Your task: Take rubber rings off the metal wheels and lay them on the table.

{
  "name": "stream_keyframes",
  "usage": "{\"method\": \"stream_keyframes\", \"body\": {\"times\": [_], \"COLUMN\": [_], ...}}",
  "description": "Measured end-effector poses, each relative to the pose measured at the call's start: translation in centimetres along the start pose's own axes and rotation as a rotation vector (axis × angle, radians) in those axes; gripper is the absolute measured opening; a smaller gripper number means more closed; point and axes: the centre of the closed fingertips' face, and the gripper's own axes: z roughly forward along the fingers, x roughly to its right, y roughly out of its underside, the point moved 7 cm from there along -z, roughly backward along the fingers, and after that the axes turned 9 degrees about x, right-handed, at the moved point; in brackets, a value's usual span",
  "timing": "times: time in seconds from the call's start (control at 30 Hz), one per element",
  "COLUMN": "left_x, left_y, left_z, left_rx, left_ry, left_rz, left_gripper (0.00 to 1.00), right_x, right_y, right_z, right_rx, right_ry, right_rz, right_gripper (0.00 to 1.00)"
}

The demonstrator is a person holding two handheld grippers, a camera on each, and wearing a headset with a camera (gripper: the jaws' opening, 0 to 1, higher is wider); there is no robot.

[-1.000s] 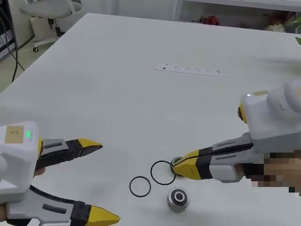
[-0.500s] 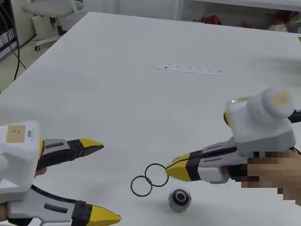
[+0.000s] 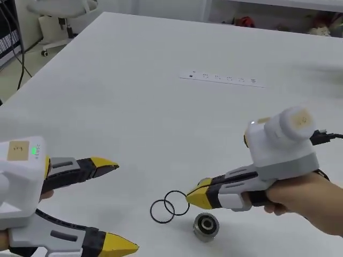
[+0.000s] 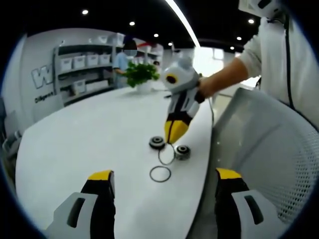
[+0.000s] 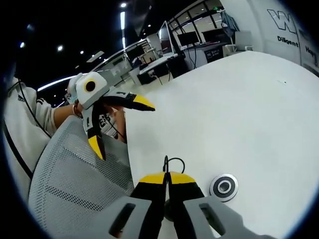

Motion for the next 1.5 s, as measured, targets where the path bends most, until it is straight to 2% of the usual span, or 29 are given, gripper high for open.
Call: {"method": "stream_keyframes", "body": {"times": [0.5, 0.77, 1.5], "left_x": [-0.1, -0.1, -0.1], "left_y": [0.3, 0.3, 0.3], "left_z": [-0.1, -0.2, -0.2], "left_rx": [-0.007, -0.008, -0.016], "left_ry": [-0.002, -0.003, -0.003], "left_rz": [-0.011, -0.012, -0.007], "left_gripper": [0.83, 0.83, 0.83], "right_x": [0.9, 1.5, 2.1], "right_y": [1.3, 1.5, 2.1], "right_z": [1.5, 1.6, 1.4], "right_rx": [-0.049, -0.053, -0.091], "right_ry": [0.009, 0.027, 0.075], "right_rz": [0.026, 0.041, 0.003], "right_gripper": [0.0, 0.0, 0.03]}}
